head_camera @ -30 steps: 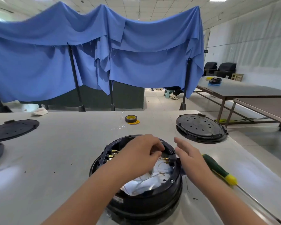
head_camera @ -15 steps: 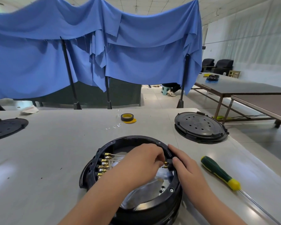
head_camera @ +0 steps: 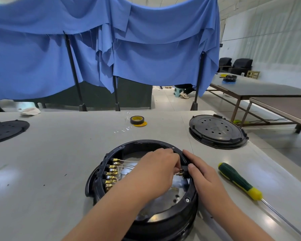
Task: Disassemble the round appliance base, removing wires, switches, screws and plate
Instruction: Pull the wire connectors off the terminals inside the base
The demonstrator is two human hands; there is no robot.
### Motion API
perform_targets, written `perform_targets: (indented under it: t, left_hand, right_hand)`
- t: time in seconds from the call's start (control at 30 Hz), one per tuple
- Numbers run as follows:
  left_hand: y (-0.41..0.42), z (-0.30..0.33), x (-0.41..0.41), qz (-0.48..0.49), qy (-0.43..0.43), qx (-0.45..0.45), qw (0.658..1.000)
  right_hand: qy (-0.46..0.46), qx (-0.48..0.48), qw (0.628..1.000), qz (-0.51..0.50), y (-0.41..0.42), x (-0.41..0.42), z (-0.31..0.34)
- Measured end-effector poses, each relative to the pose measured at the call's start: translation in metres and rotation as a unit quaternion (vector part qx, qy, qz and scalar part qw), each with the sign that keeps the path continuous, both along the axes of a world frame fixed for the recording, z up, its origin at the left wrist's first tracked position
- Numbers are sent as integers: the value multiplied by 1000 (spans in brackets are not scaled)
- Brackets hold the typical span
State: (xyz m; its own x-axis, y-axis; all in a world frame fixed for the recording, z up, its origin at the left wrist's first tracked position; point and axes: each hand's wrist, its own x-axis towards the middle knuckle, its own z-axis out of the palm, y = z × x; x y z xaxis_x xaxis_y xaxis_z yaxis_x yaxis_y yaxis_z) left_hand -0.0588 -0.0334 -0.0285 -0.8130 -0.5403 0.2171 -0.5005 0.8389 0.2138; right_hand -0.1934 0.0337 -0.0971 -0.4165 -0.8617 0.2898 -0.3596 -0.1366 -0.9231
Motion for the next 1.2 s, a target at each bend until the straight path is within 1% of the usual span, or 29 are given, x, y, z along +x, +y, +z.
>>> perform_targets:
  t: [0.13, 0.27, 0.37, 0.7, 0.87, 0.93, 1.03, 1.1, 1.13, 1.2]
  left_hand:
    - [-1, -1, 0, 7, -2, -8, 1000]
    - [0, -1, 1, 1, -2, -55, 998]
    - [0, -2, 1, -1, 0, -74, 997]
    - [-3, -3, 0, 16, -18, -38, 999]
    - [-2, -6, 0, -5, 5, -102, 995]
    - [-1, -7, -1, -7, 6, -110, 994]
    - [-6, -5, 4, 7, -15, -107, 994]
    - [-13, -2, 12, 22, -17, -87, 996]
    - [-16, -1, 17, 23, 5, -64, 998]
    - [-16, 4, 21, 12, 83, -4, 996]
  right_hand:
    - [10, 5, 1000, 1, 0, -1, 0]
    - [19, 4, 1000, 1, 0, -1, 1]
    - [10, 4, 1000, 4, 1, -1, 0]
    - [12, 1, 1000, 7, 2, -1, 1]
    - [21, -2, 1000, 6, 1, -2, 1]
    - [15, -3, 1000, 5, 1, -2, 0]
    - [11, -6, 1000, 6, 1, -1, 1]
    - [7, -6, 1000, 7, 2, -1, 1]
    - [4, -6, 1000, 7, 2, -1, 1]
    - [0, -6, 1000, 4, 1, -1, 1]
